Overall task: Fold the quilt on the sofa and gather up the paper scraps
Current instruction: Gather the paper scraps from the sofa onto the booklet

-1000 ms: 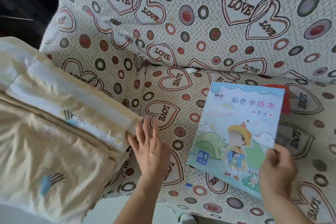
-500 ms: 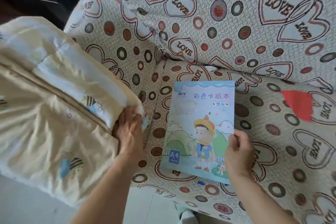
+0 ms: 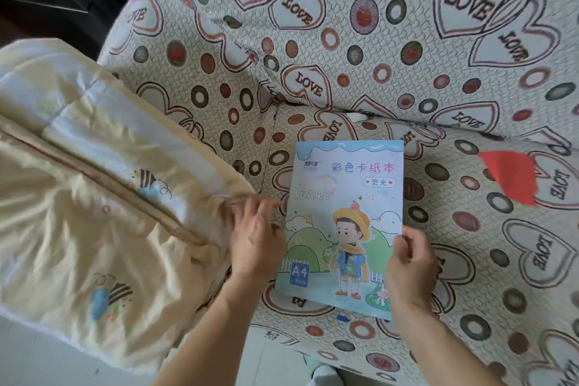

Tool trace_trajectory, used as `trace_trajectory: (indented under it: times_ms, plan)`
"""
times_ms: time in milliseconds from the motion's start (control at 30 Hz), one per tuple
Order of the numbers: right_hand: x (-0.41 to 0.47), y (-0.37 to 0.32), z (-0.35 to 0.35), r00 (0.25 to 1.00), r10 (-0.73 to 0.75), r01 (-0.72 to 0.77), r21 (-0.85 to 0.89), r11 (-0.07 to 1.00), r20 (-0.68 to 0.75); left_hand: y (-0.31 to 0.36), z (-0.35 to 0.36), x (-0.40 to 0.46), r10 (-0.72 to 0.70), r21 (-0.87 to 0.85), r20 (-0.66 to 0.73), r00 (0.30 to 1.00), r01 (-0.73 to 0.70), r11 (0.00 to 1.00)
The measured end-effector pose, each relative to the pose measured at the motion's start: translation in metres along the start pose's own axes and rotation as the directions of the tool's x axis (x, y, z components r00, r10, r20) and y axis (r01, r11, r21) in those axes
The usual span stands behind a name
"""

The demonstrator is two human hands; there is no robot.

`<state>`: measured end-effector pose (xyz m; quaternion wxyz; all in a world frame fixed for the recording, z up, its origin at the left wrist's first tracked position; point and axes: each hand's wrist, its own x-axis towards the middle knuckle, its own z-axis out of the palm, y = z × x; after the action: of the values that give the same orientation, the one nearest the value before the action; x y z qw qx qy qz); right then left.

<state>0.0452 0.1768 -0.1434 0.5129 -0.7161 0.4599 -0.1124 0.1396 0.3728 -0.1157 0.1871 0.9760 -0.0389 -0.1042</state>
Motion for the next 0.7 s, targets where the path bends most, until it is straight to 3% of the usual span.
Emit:
trace_trajectory:
  times_ms: [167,267,467,700]
  plan:
    - [0.025,0.013,-0.025,0.998,0.043,-0.046,-0.054,0.997,-0.055,0.059,0.043,-0.020,0.217,0.064,0.253,0.943,-0.240,0.969]
    - [0.048,0.024,-0.049,0.994,0.069,-0.080,-0.128,0.989,-0.087,0.104,0.067,-0.031,0.237,0.043,0.346,0.908,-0.268,0.963]
    - [0.108,0.035,-0.112,0.997,0.064,-0.072,-0.170,0.983,-0.048,0.188,0.105,-0.029,0.162,-0.059,0.293,0.942,-0.151,0.987]
    - [0.155,0.045,-0.163,0.948,0.053,0.060,-0.339,0.939,0.315,0.261,0.145,-0.036,0.234,-0.227,0.187,0.954,-0.190,0.955]
